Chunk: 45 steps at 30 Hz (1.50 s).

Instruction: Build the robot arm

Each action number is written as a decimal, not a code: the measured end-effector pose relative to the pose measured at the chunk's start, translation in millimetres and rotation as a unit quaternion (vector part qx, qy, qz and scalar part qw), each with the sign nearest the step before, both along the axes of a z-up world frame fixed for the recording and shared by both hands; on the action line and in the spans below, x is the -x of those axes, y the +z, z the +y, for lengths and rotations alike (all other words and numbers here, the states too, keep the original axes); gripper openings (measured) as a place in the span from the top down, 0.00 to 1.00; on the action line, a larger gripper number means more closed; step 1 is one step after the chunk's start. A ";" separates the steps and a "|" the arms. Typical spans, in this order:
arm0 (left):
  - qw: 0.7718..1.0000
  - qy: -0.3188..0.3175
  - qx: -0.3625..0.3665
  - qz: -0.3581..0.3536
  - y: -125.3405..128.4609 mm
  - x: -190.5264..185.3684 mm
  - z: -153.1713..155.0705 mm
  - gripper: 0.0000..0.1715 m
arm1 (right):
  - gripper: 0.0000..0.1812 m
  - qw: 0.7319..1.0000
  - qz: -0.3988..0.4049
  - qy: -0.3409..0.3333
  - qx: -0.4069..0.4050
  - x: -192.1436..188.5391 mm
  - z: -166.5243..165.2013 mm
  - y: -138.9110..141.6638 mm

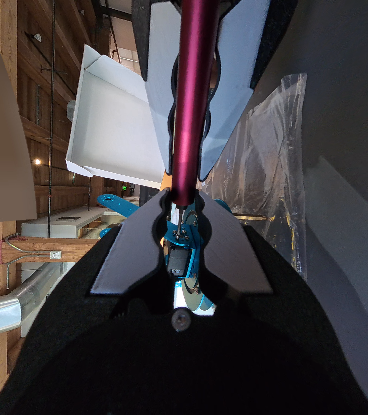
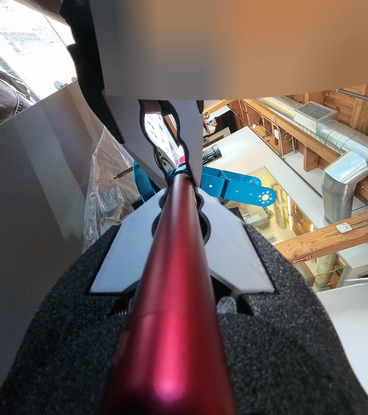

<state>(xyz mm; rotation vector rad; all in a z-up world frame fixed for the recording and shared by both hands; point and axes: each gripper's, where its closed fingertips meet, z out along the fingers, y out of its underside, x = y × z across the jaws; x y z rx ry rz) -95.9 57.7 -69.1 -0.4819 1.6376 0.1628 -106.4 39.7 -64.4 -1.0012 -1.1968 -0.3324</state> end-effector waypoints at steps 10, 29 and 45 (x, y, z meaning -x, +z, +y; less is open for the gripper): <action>1.000 0.002 0.009 0.004 -0.1 -0.1 -0.6 0.88 | 0.89 1.000 -0.009 -0.006 0.003 0.0 -0.7 0.0; 0.804 0.050 0.577 -0.132 18.4 29.0 81.4 0.67 | 0.88 1.000 0.002 0.003 -0.009 1.3 1.1 -2.5; 0.840 0.125 0.498 -0.174 13.1 31.6 95.0 0.97 | 0.88 0.999 -0.028 0.023 -0.035 12.7 -3.0 -3.2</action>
